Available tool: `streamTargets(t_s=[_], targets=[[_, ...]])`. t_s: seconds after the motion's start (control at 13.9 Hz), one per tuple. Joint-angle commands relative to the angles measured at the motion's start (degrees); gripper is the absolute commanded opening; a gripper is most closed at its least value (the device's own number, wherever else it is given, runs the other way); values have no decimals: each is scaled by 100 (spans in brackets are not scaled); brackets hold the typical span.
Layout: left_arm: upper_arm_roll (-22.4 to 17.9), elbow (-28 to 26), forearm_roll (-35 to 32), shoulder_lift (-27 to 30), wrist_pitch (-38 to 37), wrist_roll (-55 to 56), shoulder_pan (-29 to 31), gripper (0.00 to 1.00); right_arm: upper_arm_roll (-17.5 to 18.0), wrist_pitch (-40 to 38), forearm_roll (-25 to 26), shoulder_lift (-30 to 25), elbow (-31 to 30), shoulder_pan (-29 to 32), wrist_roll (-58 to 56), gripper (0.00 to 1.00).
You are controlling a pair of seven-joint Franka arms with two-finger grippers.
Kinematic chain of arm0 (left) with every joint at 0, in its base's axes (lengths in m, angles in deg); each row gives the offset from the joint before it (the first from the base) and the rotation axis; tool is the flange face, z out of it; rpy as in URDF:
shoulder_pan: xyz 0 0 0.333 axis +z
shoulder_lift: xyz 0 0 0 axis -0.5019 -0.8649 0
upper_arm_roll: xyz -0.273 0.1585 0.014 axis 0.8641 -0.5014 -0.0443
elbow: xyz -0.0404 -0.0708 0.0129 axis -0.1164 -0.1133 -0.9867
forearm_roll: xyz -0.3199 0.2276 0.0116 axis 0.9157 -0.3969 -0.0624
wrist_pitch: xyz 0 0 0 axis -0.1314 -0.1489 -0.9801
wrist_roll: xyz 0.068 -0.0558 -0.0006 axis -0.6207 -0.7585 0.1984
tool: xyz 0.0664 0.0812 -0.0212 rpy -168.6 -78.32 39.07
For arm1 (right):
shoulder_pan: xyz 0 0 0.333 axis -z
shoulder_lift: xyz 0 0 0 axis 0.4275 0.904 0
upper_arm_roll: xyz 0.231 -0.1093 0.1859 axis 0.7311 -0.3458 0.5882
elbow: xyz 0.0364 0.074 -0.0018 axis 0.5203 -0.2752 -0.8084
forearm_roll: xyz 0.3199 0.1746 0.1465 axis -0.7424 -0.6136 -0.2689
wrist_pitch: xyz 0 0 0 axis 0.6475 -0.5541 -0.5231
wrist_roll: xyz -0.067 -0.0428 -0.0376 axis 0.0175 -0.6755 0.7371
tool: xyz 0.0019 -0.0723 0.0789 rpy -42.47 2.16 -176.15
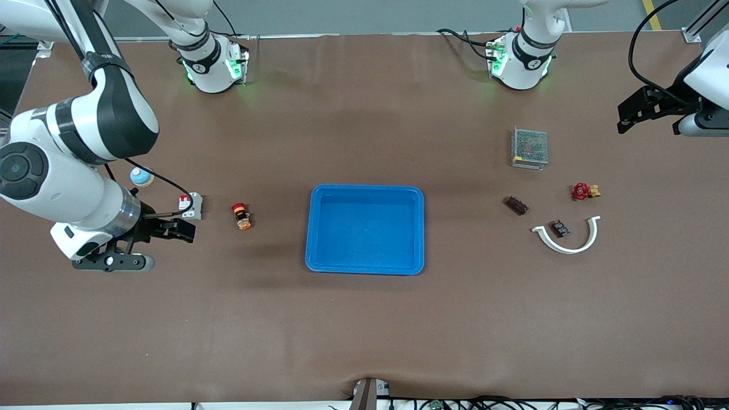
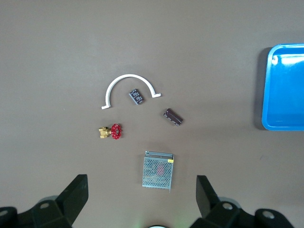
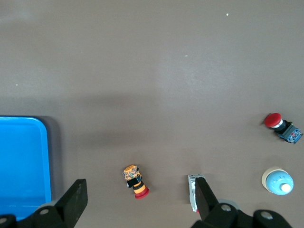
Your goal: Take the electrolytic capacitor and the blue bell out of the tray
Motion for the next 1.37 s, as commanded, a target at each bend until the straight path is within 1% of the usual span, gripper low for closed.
streamTargets(t_s=[0.0,0.22,0.29,0.43,0.5,0.65,0.72,0.86,1.01,1.15,1.29], targets=[[27,-87,117,128,24,-42,57,100,-12,-268,34,22,342,-74,-87,100],[36,-96,117,101,24,-42,48,100,-20,-339,42,-13,352,-136,-278,100],[36,-96,117,101,32,-42,48,100,-134,-496,68,-83,360,-310,-489,100],[36,-105,117,110,24,-42,48,100,-694,-996,51,-241,447,-810,-570,100],[36,-114,117,110,24,-42,48,100,-941,-1250,-19,-302,648,-1039,-614,100],[36,-122,117,119,15,-42,48,100,-1363,-1839,-11,-487,843,-1496,-667,100],[36,-122,117,119,15,-42,48,100,-1565,-2025,-89,-644,879,-1629,-771,100],[36,-122,117,119,15,-42,48,100,-1760,-2114,-387,-1031,809,-1639,-956,100],[36,-131,117,128,-3,-42,48,100,-2023,-2368,-625,-1172,809,-1630,-1429,100],[45,-131,117,128,-12,-51,39,100,-2392,-2492,-713,-1383,809,-1674,-1686,100],[45,-140,100,128,-20,-129,48,100,-2673,-2545,-792,-1751,686,-1744,-1556,100]])
